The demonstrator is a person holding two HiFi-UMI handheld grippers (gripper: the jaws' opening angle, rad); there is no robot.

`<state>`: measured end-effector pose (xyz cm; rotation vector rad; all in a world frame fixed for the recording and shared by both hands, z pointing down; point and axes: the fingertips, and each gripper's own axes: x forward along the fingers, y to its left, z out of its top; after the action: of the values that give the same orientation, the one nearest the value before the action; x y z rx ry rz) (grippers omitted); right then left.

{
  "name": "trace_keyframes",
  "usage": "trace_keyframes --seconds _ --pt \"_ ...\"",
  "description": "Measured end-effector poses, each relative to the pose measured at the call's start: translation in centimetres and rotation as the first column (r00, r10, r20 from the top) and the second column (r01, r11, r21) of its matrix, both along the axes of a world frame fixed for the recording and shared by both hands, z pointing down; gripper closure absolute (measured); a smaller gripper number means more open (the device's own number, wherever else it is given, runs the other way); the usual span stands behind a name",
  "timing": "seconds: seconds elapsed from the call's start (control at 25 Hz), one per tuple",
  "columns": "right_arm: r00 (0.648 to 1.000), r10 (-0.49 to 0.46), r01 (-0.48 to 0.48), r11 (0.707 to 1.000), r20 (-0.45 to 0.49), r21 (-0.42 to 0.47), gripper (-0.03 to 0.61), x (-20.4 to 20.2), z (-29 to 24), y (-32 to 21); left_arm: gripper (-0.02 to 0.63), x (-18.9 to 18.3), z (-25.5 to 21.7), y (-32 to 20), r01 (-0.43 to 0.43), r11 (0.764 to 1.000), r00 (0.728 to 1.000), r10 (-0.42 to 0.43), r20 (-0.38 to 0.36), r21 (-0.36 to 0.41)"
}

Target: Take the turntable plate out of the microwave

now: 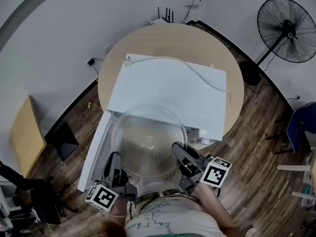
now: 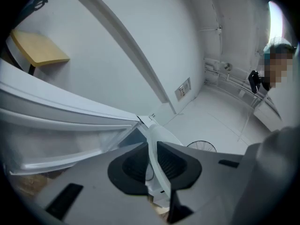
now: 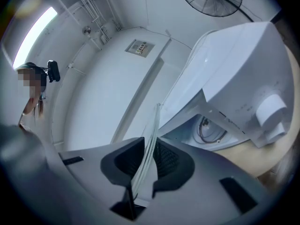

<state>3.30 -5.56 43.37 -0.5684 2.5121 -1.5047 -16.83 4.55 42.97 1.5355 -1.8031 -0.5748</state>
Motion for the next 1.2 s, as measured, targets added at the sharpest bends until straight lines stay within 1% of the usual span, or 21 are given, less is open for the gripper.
trace_keyframes --seconds 0.24,0.52,0.68,0.96,1.08,1.12,1.2 --pt "0.997 0.071 -0.071 0.997 -0.015 0.0 0.525 0.0 -0.8 -2.7 0.549 -0.6 -0.8 -4.1 -0.055 0.998 0.998 0.055 -0.004 0.033" --pt "0.988 0.149 -0.151 0.988 -0.034 -0.041 0.522 0.3 -0.1 -5.0 0.549 -0.9 -0.4 -8.2 -0.13 0.991 0.991 0.13 -0.011 0.021" --pt "0.982 0.184 -0.187 0.98 -0.043 -0.067 0.522 0.3 0.4 -5.7 0.549 -1.2 -0.1 -10.1 -0.157 0.987 0.987 0.157 -0.018 0.019" --pt "0.964 0.253 -0.26 0.96 -0.076 -0.105 0.517 0.3 0.9 -6.0 0.549 -1.6 0.4 -12.8 -0.22 0.975 0.975 0.22 -0.04 -0.001" --pt "0.953 0.282 -0.294 0.949 -0.109 -0.112 0.511 0.5 1.6 -5.9 0.551 -1.6 0.3 -13.8 -0.244 0.97 0.969 0.244 -0.035 0.01" --pt "0.948 0.297 -0.31 0.944 -0.117 -0.115 0.502 0.6 1.8 -6.0 0.552 -1.5 0.2 -14.1 -0.252 0.968 0.967 0.253 -0.031 0.014" --pt "0.935 0.331 -0.346 0.931 -0.123 -0.12 0.505 0.8 1.9 -6.1 0.554 -1.3 0.1 -14.8 -0.266 0.964 0.963 0.267 -0.03 0.018"
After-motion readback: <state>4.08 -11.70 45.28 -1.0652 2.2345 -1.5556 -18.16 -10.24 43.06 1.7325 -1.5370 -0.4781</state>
